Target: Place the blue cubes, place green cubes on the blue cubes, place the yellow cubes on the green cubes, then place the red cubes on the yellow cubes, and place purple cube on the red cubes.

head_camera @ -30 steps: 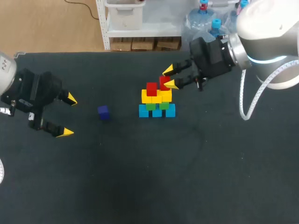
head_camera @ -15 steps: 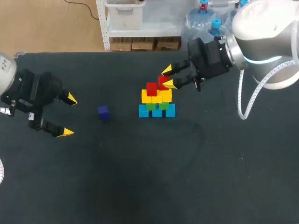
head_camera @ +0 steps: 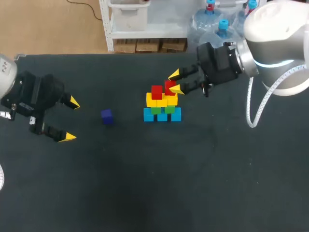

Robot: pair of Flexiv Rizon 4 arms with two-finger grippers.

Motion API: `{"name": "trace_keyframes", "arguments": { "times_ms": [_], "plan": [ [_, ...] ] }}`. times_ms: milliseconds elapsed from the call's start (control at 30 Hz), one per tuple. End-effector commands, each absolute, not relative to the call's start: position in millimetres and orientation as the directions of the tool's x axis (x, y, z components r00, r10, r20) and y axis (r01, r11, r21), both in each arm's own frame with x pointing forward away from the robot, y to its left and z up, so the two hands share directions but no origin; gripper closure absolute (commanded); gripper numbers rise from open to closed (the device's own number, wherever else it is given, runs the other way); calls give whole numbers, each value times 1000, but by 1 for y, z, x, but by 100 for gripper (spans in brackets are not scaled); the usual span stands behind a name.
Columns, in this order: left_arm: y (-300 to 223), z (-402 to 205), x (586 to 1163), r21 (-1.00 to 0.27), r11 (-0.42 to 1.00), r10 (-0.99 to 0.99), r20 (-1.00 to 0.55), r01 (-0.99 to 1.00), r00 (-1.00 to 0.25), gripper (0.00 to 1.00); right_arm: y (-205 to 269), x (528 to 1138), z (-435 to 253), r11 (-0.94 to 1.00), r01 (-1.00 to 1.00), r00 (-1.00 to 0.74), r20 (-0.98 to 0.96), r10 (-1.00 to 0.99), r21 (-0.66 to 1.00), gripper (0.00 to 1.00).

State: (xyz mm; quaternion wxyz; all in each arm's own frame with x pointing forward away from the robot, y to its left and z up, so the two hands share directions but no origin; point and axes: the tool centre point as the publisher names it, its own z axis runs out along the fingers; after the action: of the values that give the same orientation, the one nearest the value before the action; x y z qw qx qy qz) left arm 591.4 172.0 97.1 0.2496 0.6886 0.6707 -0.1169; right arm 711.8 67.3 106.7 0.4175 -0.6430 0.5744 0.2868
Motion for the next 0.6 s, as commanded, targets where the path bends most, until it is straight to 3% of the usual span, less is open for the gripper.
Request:
{"name": "trace_keyframes", "arguments": {
  "times_ms": [33, 600],
  "plan": [
    [174, 96, 591, 191, 21, 861, -503, 981, 79, 0, 67, 713, 105, 9, -978, 177, -853, -492, -208, 100],
    [174, 96, 591, 191, 21, 861, -503, 981, 79, 0, 72, 713, 102, -2, -979, 178, -854, -488, -202, 100]
  ]
}}
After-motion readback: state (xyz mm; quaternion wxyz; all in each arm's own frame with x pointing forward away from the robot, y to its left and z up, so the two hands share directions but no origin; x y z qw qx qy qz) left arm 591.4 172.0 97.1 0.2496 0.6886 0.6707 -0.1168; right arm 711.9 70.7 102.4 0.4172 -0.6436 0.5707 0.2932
